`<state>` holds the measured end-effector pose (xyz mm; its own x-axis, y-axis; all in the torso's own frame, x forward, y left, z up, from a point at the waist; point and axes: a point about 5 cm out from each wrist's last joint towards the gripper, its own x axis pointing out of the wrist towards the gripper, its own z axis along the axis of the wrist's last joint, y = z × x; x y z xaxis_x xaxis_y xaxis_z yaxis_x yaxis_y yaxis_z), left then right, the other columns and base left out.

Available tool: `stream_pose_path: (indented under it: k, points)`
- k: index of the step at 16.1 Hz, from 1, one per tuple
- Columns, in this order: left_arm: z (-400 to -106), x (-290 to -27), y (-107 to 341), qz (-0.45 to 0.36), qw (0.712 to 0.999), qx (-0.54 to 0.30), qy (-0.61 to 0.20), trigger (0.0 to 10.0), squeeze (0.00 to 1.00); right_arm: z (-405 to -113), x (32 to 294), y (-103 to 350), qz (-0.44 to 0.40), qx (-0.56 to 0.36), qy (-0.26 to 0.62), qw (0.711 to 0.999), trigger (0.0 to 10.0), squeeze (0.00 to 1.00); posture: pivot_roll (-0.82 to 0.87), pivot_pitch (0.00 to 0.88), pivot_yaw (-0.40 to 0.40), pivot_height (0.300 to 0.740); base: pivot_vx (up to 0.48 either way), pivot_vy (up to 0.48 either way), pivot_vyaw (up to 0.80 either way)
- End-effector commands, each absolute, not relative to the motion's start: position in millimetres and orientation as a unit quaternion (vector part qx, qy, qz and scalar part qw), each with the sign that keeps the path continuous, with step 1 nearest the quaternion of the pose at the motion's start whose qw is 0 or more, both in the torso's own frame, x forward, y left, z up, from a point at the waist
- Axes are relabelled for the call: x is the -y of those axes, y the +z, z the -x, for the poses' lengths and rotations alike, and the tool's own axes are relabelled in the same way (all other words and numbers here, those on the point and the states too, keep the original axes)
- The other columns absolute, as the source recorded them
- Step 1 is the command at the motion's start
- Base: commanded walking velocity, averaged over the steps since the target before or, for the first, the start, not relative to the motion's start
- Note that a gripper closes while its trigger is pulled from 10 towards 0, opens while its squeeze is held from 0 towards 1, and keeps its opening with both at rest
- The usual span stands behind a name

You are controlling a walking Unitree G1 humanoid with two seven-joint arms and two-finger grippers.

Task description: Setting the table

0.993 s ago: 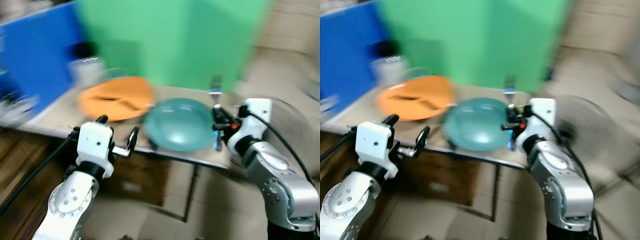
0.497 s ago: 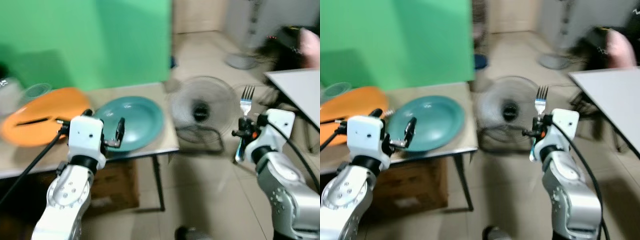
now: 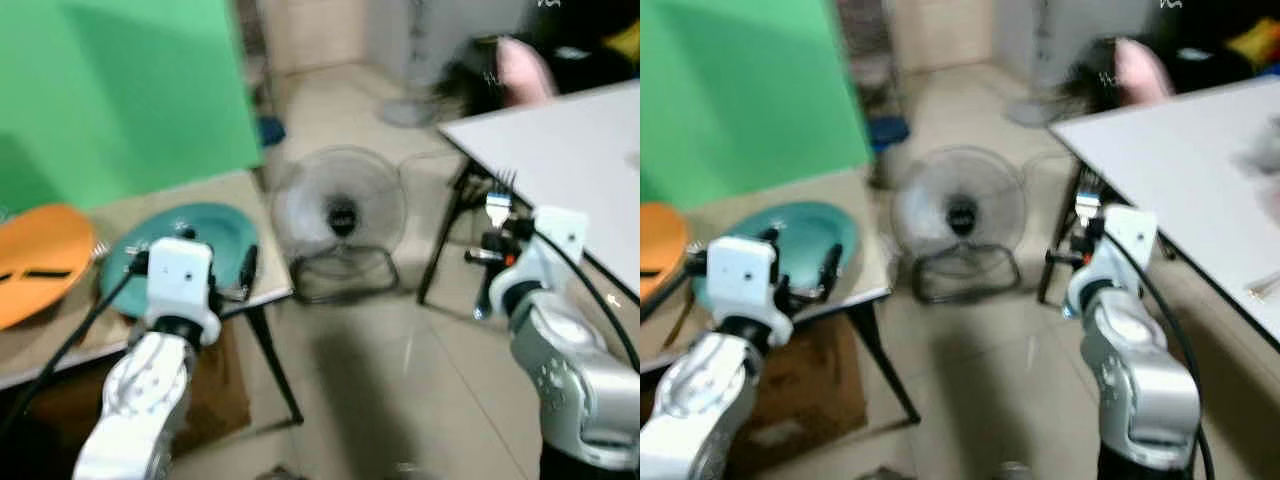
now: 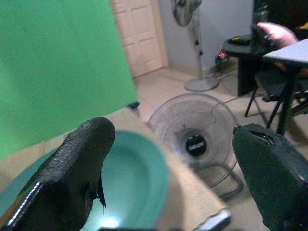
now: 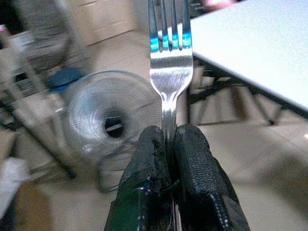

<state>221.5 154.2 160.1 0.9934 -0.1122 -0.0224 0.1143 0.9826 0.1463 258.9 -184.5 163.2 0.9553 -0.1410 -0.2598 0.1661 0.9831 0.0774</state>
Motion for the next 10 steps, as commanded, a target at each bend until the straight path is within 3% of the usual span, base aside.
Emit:
stream_pose_path:
  k: [1, 3, 10]
  points:
    - [-222.2, -155.7, 161.2, -0.074, 0.996, -0.002, -0.057, 10.0, 0.0, -261.6, 181.9, 165.0, -0.047, -0.125, -0.075, 0.988, 10.0, 0.0, -0.06, 0.0, 0.089, 0.74, 0.0, 0.0, -0.79]
    - [-225.0, -159.4, 160.7, -0.07, 0.997, -0.003, -0.044, 10.0, 0.0, -266.2, 179.4, 164.3, -0.038, -0.127, -0.07, 0.989, 10.0, 0.0, -0.05, 0.0, 0.079, 0.74, 0.126, 0.0, -0.79]
    - [-223.4, -163.2, 161.6, -0.085, 0.995, -0.002, -0.048, 10.0, 0.0, -282.3, 165.6, 162.8, -0.034, -0.142, -0.036, 0.989, 10.0, 0.0, -0.04, 0.0, 0.082, 0.74, 0.32, 0.0, -0.79]
